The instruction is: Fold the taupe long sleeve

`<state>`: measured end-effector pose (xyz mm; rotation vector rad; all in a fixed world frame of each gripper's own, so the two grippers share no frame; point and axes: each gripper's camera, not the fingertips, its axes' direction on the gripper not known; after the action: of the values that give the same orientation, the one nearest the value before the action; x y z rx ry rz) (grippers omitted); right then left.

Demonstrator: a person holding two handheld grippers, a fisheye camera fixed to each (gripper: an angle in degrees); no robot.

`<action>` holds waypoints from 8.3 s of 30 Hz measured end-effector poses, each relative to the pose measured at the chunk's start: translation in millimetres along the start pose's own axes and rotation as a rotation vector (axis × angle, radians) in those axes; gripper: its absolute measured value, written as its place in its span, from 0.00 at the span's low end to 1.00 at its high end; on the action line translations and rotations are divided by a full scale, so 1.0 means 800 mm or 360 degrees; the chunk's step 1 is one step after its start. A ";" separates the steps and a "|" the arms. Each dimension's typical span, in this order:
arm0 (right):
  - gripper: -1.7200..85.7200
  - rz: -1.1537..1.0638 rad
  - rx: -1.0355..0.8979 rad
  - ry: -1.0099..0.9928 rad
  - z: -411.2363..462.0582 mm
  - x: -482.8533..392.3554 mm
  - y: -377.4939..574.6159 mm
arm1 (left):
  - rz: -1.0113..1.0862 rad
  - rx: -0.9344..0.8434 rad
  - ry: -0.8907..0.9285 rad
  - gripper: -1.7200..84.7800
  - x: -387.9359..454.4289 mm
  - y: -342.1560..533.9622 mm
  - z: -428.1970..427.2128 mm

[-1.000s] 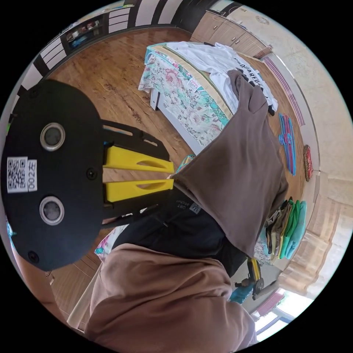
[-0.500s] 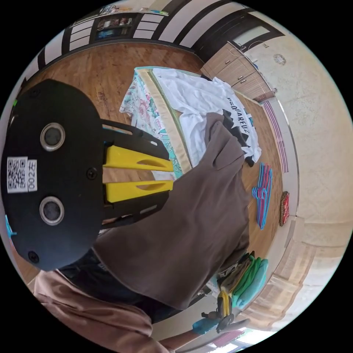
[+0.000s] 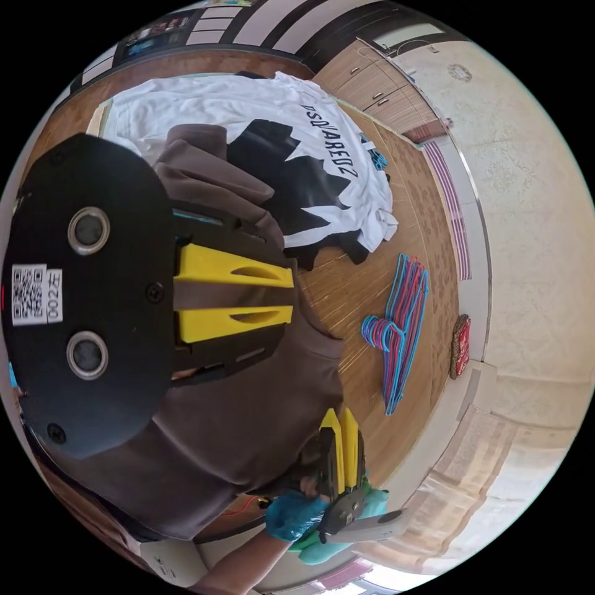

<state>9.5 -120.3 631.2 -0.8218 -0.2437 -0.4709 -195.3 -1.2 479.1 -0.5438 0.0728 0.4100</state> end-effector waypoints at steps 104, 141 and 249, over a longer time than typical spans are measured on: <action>0.10 -0.0276 -0.0403 0.0074 -0.031 -0.155 -0.238 | -0.0892 -0.0236 -0.1547 0.01 -0.283 0.466 -0.187; 0.04 0.0012 0.0039 0.0298 0.045 -0.169 -0.409 | -0.0893 0.0263 -0.1475 0.01 -0.314 0.603 -0.279; 0.13 0.0257 -0.0300 0.0098 -0.272 -0.192 0.362 | 0.0565 -0.0230 0.0126 0.11 0.336 0.163 -0.101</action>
<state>24.4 -66.7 242.0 -1.0009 -0.0753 -0.3700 2.5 154.9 299.6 -0.6921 0.2193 0.7438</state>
